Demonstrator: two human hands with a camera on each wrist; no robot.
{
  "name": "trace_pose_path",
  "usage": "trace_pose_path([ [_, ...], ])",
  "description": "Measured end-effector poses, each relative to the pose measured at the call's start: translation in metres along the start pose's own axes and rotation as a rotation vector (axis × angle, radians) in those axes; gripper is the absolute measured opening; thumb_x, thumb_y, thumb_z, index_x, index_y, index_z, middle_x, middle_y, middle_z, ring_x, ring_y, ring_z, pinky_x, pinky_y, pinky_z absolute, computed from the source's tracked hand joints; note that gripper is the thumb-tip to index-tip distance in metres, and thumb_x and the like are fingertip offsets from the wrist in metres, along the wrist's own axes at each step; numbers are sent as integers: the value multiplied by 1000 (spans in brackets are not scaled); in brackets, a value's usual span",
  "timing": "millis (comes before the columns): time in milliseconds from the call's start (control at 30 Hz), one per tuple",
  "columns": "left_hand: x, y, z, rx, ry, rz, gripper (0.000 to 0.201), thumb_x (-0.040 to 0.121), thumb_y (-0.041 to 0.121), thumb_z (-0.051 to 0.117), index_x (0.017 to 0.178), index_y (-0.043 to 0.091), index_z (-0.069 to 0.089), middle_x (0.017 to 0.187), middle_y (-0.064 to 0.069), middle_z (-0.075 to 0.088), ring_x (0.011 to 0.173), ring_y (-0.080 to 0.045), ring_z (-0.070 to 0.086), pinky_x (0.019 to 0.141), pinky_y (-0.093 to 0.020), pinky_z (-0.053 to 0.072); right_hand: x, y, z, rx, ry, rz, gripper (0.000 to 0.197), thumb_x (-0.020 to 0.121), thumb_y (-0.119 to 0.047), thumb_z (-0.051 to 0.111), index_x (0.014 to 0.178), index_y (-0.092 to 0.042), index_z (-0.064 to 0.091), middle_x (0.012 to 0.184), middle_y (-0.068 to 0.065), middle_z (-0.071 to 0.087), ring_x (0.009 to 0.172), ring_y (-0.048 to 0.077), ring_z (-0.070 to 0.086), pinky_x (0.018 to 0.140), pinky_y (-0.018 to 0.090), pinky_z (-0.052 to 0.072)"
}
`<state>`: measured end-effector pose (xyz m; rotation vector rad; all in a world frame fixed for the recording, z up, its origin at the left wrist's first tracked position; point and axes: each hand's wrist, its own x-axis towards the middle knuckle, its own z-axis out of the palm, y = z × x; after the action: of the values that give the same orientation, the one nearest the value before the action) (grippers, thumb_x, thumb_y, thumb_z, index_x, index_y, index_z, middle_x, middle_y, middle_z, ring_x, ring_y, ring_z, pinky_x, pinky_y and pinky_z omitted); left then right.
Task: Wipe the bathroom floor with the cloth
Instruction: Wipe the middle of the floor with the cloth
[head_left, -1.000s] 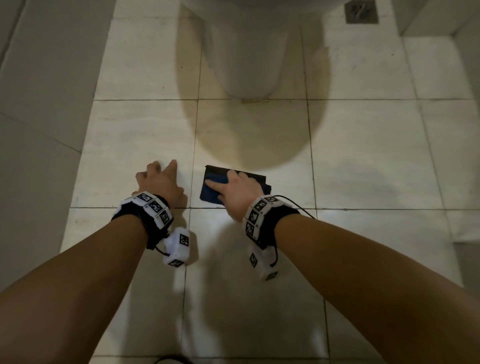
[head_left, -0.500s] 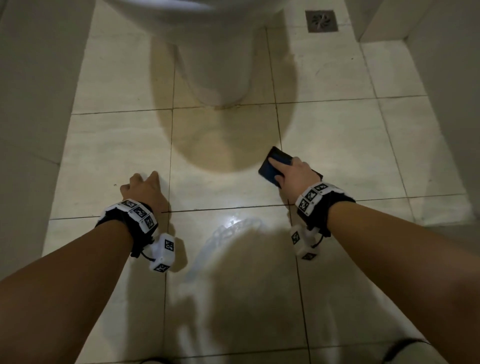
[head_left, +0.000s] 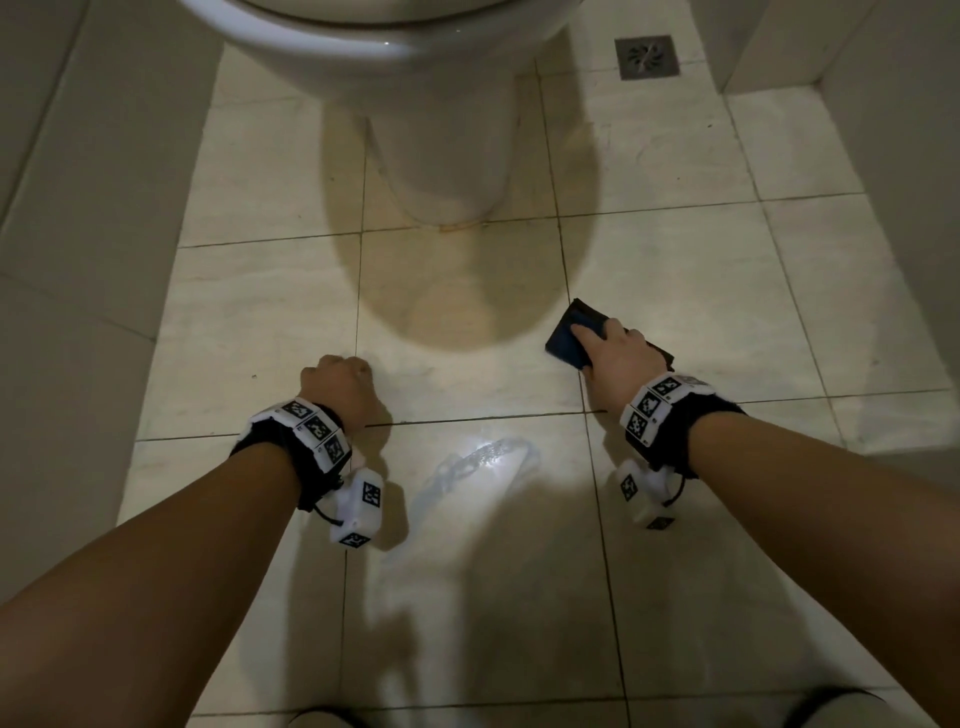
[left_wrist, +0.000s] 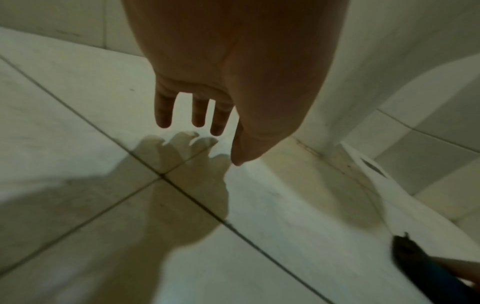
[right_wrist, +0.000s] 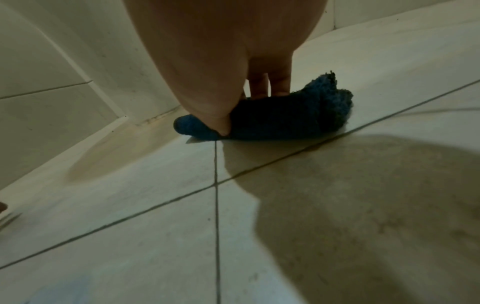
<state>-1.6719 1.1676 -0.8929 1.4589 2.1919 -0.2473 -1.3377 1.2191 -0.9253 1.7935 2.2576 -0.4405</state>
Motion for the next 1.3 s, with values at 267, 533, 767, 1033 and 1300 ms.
trace_pose_path([
  [267,-19,69,-28,-508,-147,125,37,93,18,64,129,14,60,129,-8,61,110,-23,59,93,-32,47,2,-1,-30,295,80,-35,40,96,-12,49,136,-13,51,117,15,54,102,33,56,75,37,46],
  [533,-38,127,-54,-803,-183,236,48,94,13,61,139,20,49,124,-2,56,104,-17,58,73,-28,53,-12,-21,-75,738,94,-242,38,96,-8,52,132,-18,56,118,4,64,102,19,60,80,27,47],
  [767,-43,127,-59,-965,-215,227,51,91,10,64,138,23,49,124,-1,60,112,-19,60,80,-38,57,-22,-32,-85,923,58,-326,39,97,-8,53,132,-26,52,107,-8,63,98,11,62,81,24,52],
  [1033,-45,126,-59,-873,-61,354,33,88,14,70,117,21,54,117,6,61,100,-19,66,79,-41,56,-26,-43,-91,979,34,-370,36,96,-6,53,126,-27,54,103,-8,63,91,12,62,78,24,53],
  [1300,-41,125,-59,-879,-38,369,25,86,12,72,98,19,52,98,0,58,87,-22,63,71,-39,54,-26,-39,-110,1290,-172,-204,38,95,3,36,110,-14,66,105,10,68,79,25,66,78,42,58],
])
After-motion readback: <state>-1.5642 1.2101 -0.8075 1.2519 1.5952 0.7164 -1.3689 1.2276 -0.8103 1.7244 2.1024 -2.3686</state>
